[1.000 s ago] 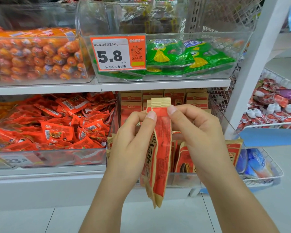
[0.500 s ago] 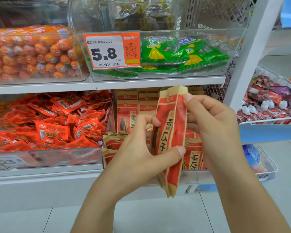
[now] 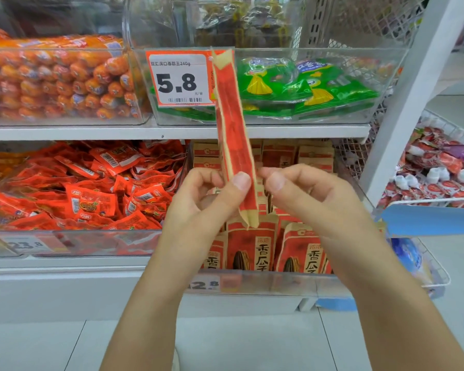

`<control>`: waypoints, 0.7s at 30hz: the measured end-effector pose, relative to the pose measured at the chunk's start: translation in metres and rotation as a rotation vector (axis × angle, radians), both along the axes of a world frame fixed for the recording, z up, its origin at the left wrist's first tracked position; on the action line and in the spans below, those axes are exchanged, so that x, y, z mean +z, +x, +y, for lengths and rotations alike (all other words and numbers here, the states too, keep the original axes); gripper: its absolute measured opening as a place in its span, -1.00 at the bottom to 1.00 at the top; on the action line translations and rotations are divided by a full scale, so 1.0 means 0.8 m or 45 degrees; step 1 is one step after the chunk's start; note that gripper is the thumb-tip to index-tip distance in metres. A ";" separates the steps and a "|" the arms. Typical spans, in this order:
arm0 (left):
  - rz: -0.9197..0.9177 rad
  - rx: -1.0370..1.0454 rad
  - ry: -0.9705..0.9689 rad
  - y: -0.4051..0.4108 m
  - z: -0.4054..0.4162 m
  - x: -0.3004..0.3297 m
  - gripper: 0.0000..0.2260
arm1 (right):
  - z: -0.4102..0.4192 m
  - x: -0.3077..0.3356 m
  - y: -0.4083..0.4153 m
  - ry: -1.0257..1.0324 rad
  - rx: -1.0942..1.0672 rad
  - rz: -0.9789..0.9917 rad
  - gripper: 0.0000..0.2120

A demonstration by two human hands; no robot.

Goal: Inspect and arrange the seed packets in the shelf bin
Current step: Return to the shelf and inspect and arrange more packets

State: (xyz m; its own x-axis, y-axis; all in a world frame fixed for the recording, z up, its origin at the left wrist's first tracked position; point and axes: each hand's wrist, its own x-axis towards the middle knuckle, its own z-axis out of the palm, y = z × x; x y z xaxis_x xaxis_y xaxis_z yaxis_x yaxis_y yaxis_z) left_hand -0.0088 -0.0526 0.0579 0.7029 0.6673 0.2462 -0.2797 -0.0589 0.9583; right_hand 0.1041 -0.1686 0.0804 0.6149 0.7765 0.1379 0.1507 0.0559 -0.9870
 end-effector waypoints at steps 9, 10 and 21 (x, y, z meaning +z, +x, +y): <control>-0.001 0.019 0.005 -0.002 0.009 -0.004 -0.36 | 0.007 -0.003 -0.009 0.069 0.187 -0.005 -0.83; -0.004 0.001 0.003 -0.004 0.011 -0.005 -0.35 | 0.007 -0.003 -0.009 0.072 0.192 -0.007 -0.83; -0.023 -0.092 -0.096 -0.008 0.013 -0.005 -0.26 | 0.009 -0.003 -0.009 0.070 0.184 -0.069 -0.81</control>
